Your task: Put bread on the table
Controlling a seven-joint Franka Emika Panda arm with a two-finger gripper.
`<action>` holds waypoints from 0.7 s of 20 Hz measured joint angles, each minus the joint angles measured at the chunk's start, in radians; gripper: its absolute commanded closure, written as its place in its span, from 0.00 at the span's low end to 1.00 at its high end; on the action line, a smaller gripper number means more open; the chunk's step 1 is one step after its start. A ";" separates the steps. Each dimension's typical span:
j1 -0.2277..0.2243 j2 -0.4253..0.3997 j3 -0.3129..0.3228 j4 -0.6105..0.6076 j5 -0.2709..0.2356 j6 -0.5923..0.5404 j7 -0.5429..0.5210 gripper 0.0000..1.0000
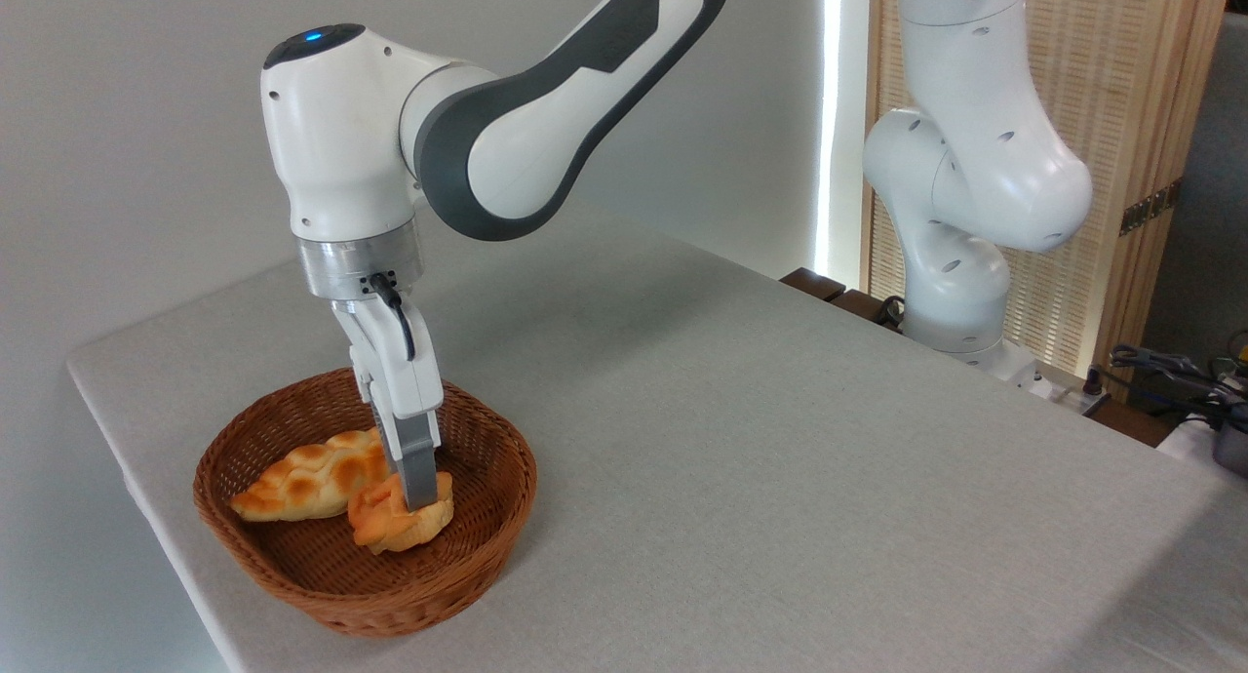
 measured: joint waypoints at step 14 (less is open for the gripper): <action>0.001 -0.044 0.000 0.017 0.000 -0.002 -0.027 0.90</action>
